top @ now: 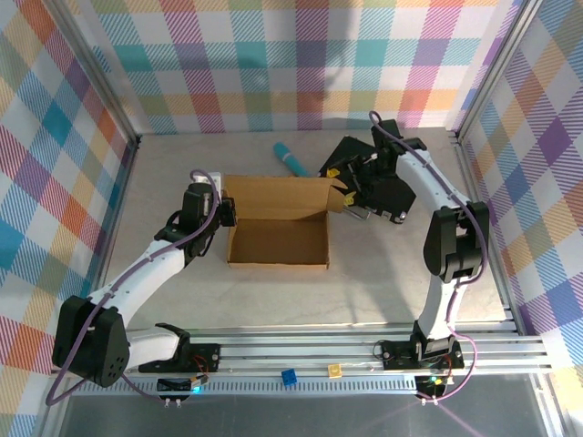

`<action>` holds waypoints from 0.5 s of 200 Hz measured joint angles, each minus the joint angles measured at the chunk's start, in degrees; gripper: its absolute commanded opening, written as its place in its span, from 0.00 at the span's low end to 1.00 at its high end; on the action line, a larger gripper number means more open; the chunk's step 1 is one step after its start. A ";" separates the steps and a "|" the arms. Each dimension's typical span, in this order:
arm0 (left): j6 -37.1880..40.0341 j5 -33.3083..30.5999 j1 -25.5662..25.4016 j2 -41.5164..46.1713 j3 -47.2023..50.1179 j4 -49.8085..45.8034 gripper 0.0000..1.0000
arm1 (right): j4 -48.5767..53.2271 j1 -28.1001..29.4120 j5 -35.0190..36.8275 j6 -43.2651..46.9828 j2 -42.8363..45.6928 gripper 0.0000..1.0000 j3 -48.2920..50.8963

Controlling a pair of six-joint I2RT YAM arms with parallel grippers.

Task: Fold the paper box

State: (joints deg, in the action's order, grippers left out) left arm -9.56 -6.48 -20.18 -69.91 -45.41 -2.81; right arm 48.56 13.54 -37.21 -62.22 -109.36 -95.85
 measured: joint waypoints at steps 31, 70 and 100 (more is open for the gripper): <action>-0.26 0.02 0.00 -0.37 -0.92 0.02 0.00 | -2.91 0.76 -2.08 -4.28 0.02 0.70 1.79; -1.88 -0.04 0.00 -0.42 -1.18 0.04 0.00 | -3.80 2.16 -2.97 -6.95 0.39 0.70 2.64; -3.26 -0.04 0.00 -0.42 -1.16 0.07 0.00 | -5.05 2.73 -3.45 -9.81 2.12 0.68 6.62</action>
State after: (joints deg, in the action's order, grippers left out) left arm -12.82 -6.52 -20.18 -70.32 -46.57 -2.74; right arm 43.51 16.27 -40.66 -72.03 -107.24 -89.23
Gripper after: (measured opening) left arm 0.057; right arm 0.694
